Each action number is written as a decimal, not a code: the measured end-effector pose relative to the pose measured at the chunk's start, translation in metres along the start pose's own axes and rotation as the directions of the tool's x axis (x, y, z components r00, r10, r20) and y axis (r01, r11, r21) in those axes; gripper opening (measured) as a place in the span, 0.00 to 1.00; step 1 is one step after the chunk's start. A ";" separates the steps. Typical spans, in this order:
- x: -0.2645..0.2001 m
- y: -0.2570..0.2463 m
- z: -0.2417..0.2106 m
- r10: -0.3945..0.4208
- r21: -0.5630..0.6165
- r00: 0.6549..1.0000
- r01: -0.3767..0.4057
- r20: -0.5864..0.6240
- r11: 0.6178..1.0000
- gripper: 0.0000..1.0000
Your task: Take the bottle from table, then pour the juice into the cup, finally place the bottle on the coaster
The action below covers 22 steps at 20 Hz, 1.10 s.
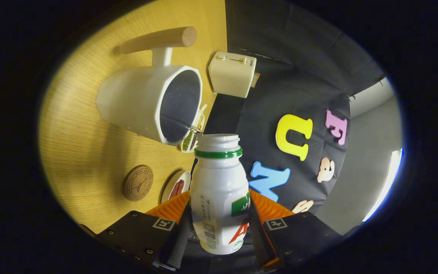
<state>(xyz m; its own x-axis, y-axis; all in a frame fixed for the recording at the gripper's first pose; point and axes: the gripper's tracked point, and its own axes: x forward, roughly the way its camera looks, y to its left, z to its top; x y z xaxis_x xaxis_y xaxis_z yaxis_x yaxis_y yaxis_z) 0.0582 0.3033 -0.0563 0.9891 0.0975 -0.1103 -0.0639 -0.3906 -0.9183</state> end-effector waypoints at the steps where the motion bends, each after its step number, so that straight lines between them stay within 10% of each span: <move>1: 0.000 -0.001 -0.001 -0.001 -0.005 1.000 0.001 -0.002 1.000 0.71; 22: 0.001 -0.007 0.013 -0.006 -0.113 1.000 0.006 0.004 0.994 0.71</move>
<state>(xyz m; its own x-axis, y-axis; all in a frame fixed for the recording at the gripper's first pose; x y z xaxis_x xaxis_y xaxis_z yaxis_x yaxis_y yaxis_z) 0.0580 0.3182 -0.0552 0.9889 0.1035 -0.1064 -0.0422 -0.4910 -0.8701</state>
